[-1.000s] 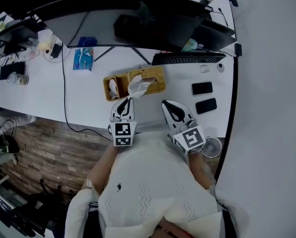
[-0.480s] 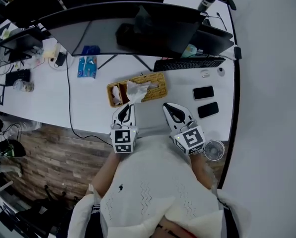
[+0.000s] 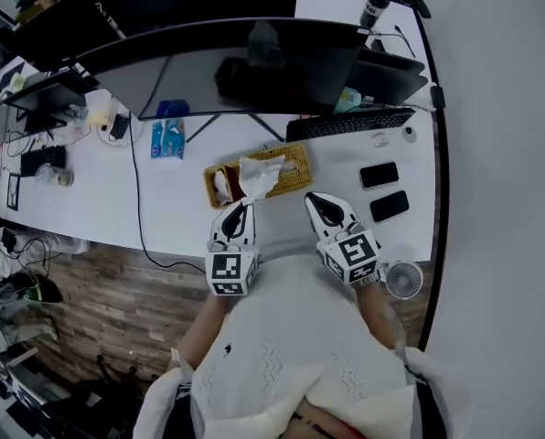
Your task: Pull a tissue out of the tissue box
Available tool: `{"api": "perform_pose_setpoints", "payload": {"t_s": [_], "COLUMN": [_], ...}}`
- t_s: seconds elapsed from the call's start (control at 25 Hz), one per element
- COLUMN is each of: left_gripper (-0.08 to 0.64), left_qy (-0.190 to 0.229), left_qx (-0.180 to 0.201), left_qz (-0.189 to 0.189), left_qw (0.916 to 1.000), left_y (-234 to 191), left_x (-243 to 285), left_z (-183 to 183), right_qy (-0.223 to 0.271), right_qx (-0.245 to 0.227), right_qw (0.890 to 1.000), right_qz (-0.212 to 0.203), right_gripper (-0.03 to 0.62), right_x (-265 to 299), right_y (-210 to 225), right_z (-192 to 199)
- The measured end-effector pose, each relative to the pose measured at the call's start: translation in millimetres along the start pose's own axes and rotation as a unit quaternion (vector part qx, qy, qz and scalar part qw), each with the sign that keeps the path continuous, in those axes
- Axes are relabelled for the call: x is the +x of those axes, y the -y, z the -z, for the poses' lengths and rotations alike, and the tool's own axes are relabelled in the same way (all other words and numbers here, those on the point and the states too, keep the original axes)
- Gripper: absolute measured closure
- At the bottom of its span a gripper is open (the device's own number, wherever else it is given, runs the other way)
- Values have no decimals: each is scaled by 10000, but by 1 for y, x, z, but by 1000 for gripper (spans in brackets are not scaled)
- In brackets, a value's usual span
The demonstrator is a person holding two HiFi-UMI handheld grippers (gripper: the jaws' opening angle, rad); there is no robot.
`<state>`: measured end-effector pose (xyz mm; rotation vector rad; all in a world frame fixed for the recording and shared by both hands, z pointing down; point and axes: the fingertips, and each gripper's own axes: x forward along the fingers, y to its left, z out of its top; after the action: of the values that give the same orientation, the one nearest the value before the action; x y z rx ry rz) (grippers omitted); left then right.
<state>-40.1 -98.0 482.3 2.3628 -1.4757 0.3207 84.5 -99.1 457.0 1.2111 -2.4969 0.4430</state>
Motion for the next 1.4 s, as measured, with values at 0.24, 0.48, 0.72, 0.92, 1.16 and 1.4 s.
{"api": "perform_pose_setpoints", "payload": {"t_s": [0.24,0.48,0.72,0.92,1.16,1.4], "left_gripper": [541,541,541,541,541,541], "left_qy": [100,325,687,1035,1360,1651], "left_qx": [62,38,28,163,249,335], "left_qz": [73,183,237,262,251,146], "left_qw": [9999,9993,9974,9942,9901,9856], "left_y": [3,7,6,7,3,-5], "left_x": [-3,0,-7,-10,-19,-29], "left_z": [-10,-28,-64,-98,-129,-153], "right_qy": [92,365,668,917,1157,1313], "right_qx": [-32,-72,-199,-380,-382,-555], "right_qw": [9999,9993,9975,9951,9924,9895], "right_qz": [-73,-72,-82,14,156,249], "right_gripper": [591,591,591,591,591,591], "right_x": [-3,-14,-27,-36,-48,-56], "right_y": [0,4,2,5,11,13], "right_z": [-12,-33,-65,-92,-117,-136]}}
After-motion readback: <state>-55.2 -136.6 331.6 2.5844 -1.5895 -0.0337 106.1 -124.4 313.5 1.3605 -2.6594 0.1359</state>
